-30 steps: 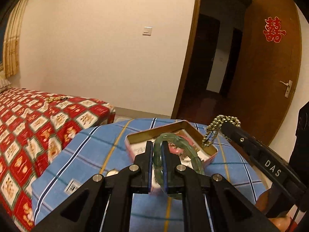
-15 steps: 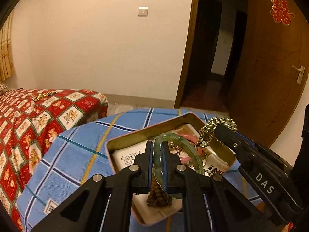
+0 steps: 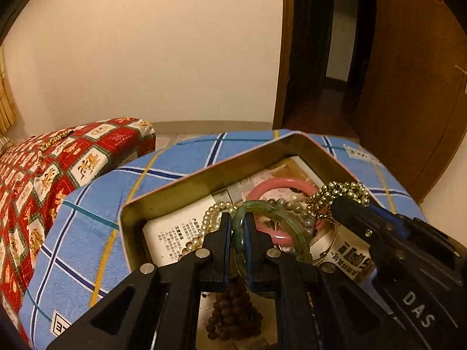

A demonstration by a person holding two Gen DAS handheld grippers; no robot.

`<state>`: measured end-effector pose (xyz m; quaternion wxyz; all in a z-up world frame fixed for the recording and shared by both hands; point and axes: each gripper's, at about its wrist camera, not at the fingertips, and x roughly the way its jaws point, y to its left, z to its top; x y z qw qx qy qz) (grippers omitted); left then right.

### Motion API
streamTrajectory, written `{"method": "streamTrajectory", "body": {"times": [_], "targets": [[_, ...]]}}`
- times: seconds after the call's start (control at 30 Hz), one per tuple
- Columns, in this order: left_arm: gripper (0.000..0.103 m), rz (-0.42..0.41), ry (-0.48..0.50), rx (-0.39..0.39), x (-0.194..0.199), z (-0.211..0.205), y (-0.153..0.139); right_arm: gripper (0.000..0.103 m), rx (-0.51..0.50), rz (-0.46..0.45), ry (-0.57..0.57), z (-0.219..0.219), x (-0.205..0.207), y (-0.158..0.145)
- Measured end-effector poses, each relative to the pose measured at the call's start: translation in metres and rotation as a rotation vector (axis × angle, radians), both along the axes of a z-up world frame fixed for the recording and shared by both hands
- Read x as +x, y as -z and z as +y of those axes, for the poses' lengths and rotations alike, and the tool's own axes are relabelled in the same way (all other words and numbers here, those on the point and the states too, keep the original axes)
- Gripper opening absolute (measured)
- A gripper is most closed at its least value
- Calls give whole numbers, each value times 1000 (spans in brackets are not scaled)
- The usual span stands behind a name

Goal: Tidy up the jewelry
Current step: 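Lower the gold chain and jade bangle into the tin and open both tools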

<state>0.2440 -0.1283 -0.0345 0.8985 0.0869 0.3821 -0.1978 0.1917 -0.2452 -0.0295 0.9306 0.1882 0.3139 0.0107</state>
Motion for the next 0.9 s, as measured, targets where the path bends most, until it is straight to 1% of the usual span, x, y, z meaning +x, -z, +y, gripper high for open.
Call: {"method": "streamTrajectory", "body": {"times": [0.17, 0.27, 0.33, 0.37, 0.4, 0.43, 0.47, 0.5, 0.53, 0.57, 0.6, 0.63, 0.7, 0.77, 0.83, 0.9], "targets": [[7, 20, -6, 25, 4, -5, 8, 17, 10, 22, -7, -5, 4, 4], [7, 26, -13, 31, 4, -7, 10, 21, 25, 31, -14, -6, 6, 6], [7, 28, -24, 31, 4, -6, 9, 21, 27, 33, -8, -7, 6, 6], [7, 34, -27, 34, 4, -7, 8, 23, 35, 32, -10, -7, 6, 6], [9, 44, -27, 39, 4, -8, 8, 27, 45, 30, -8, -8, 5, 5], [13, 47, -26, 44, 5, -8, 8, 29, 52, 27, -3, -9, 4, 5], [16, 49, -25, 50, 5, -9, 7, 39, 58, 22, -1, -10, 4, 5], [28, 46, -23, 54, 5, -10, 7, 57, 65, 13, 3, -10, 3, 4], [47, 41, -23, 55, 5, -10, 6, 65, 73, -6, 9, -12, 0, 1], [57, 32, -28, 51, 4, -10, 5, 74, 85, -25, 3, -11, -2, 0], [70, 16, -37, 41, 2, -9, 2, 76, 85, -42, 7, -11, -5, -3], [72, 1, -43, 32, 0, -8, -1, 76, 61, -58, 25, -11, -7, -6], [72, -15, -49, 23, -2, -7, -6, 76, 21, -79, 61, -10, -10, -10], [72, -16, -50, 30, -2, -7, -8, 76, 40, -103, 83, -15, -13, -12], [72, -21, -54, 33, -3, -7, -10, 76, 62, -100, 96, -20, -13, -11], [72, -17, -56, 27, -5, -6, -11, 76, 62, -94, 114, -23, -12, -10]]}}
